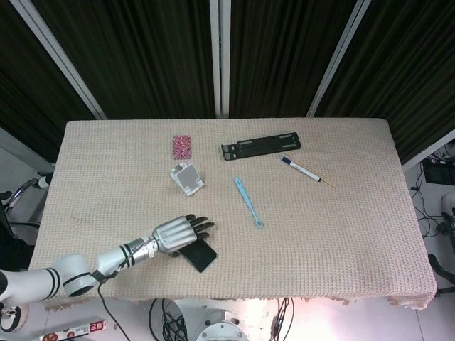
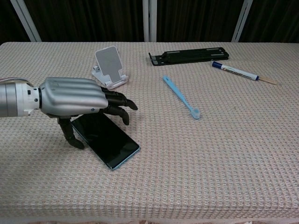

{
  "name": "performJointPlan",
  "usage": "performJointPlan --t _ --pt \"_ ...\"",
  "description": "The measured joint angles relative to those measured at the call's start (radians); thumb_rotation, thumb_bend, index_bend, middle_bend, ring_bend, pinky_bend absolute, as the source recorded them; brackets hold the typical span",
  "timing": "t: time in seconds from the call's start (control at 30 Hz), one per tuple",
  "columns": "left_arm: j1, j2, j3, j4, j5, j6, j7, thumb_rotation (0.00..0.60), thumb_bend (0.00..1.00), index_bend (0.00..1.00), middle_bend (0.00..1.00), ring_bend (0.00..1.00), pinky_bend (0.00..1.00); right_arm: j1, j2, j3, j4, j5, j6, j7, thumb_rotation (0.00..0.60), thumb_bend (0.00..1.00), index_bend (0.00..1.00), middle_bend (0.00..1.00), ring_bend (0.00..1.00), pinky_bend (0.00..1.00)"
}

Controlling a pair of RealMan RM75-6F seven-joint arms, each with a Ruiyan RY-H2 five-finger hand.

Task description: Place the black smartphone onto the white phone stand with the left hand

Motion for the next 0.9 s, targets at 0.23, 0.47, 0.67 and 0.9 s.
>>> performJointPlan --t 0.23,0.47,0.67,0.9 --pt "-0.009 -0.006 0.012 0.008 -0.01 -0.001 0.009 0.6 0.05 0.26 0.04 0.06 0.25 -0.002 -0.002 0.001 0.009 0.005 -0.004 0.006 0.6 0.18 0.0 0.0 0.0 0.0" --pt "-0.015 -0.014 0.017 0.011 -0.021 0.0 0.011 0.6 0.05 0.29 0.04 0.06 0.25 0.0 -0.004 -0.004 0.012 0.002 -0.014 0.008 0.6 0.18 0.0 0.0 0.0 0.0" --pt "-0.019 -0.023 0.025 0.019 -0.027 -0.001 0.016 0.6 0.05 0.31 0.04 0.06 0.25 0.001 -0.002 -0.006 0.016 0.005 -0.025 0.012 0.6 0.18 0.0 0.0 0.0 0.0" --pt "-0.019 -0.027 0.025 0.019 -0.037 0.01 0.011 0.6 0.09 0.47 0.05 0.06 0.25 0.002 0.0 -0.007 0.016 0.01 -0.037 0.014 0.6 0.18 0.0 0.0 0.0 0.0"
